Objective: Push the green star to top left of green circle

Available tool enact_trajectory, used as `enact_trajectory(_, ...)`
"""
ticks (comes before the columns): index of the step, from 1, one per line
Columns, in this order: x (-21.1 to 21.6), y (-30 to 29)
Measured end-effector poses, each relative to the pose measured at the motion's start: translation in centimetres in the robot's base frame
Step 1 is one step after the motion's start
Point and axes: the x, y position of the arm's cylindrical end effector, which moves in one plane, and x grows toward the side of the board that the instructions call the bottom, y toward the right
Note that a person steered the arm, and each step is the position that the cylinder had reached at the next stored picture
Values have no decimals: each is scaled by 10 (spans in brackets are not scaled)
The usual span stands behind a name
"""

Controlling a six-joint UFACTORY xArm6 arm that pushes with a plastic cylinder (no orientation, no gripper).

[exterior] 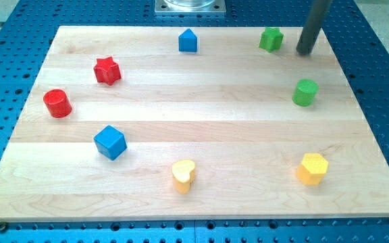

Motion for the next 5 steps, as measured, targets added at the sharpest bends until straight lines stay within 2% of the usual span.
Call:
enact_trajectory(1,-35,-12)
enact_trajectory(2,-35,-51)
enact_trajectory(3,7,-96)
enact_trajectory(4,15,-86)
enact_trajectory(5,0,-29)
